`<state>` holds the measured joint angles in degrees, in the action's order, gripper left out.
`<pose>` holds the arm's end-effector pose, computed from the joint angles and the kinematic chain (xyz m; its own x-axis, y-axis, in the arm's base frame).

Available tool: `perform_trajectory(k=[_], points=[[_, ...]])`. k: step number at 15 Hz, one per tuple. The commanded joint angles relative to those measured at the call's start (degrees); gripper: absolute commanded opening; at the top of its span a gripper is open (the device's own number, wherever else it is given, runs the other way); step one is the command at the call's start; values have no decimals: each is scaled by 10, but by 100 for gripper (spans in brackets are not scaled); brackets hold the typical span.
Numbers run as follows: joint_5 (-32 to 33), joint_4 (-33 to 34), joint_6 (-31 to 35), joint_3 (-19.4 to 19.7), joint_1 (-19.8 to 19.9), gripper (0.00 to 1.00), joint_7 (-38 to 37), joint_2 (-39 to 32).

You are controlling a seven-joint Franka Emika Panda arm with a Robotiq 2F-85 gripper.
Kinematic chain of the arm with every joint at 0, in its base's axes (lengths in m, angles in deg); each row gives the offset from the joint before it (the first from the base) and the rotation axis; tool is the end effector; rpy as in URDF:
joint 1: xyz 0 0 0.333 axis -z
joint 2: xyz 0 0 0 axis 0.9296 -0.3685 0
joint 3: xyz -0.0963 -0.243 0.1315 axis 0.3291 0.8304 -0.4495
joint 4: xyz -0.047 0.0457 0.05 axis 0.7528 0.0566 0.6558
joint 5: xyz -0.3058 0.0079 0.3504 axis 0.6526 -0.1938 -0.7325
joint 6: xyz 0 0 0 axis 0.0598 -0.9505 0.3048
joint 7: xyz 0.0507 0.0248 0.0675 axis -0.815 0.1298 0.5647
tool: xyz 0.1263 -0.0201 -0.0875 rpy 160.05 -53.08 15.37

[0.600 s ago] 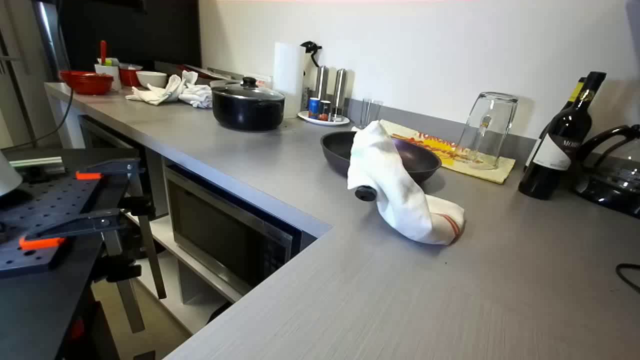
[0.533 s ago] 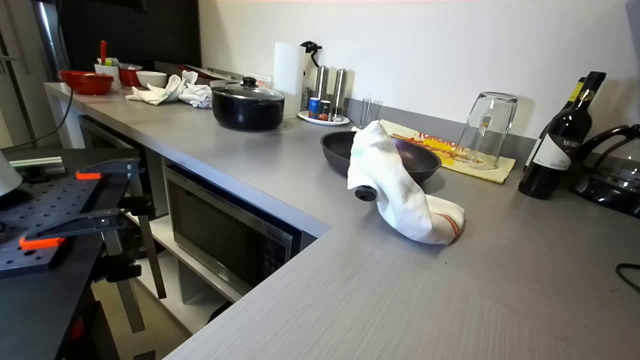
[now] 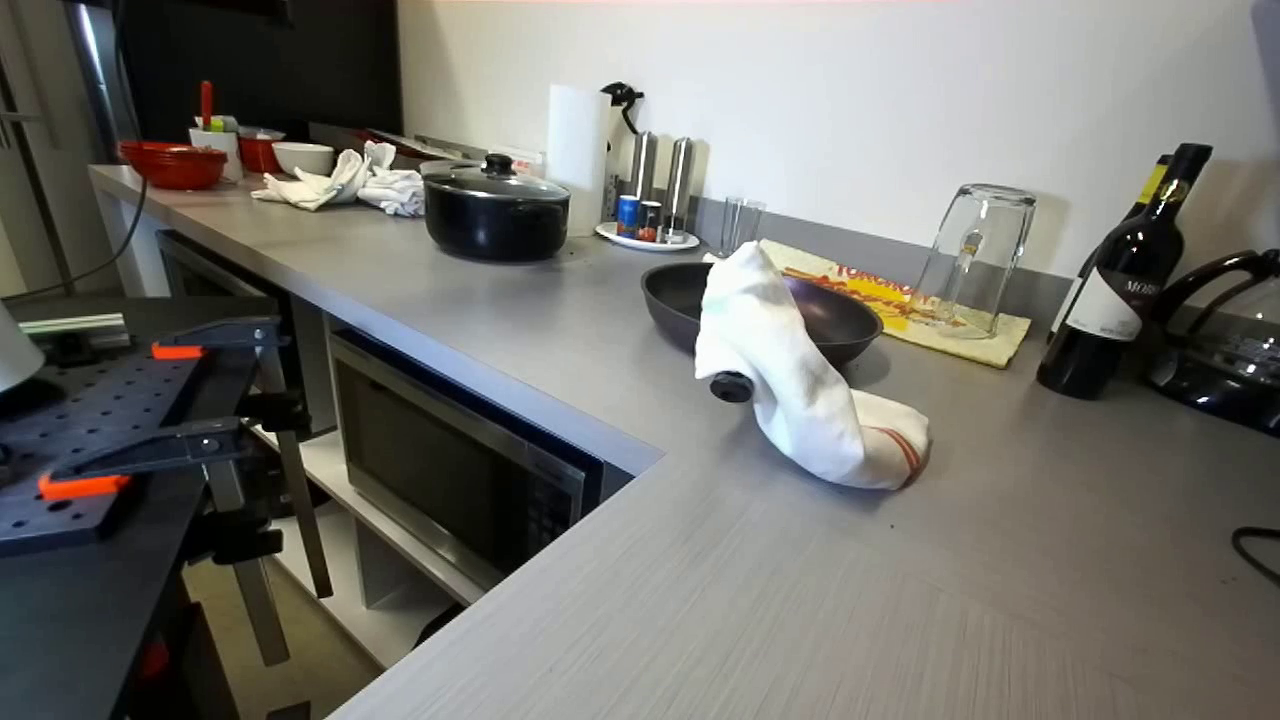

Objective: Move the lid closer to the pan

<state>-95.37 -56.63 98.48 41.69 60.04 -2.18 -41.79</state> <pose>0.5249 0.1632 0.4806 0.9929 -0.0291 0.1152 0.0023 -0.9646 -0.2636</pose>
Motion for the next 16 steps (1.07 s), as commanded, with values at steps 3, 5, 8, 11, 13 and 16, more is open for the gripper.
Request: perform_trajectory(k=[3, 5, 8, 11, 13, 16], points=[[6, 8, 9, -18, 4, 100, -6, -27], [14, 13, 18, -33, -1, 100, -12, -48], [28, 24, 32, -60, -9, 100, -21, -85], [55, 41, 52, -88, -19, 100, -42, -128], [78, 58, 59, -101, -27, 100, -56, -159], [116, 89, 59, -113, -41, 100, -76, -206]])
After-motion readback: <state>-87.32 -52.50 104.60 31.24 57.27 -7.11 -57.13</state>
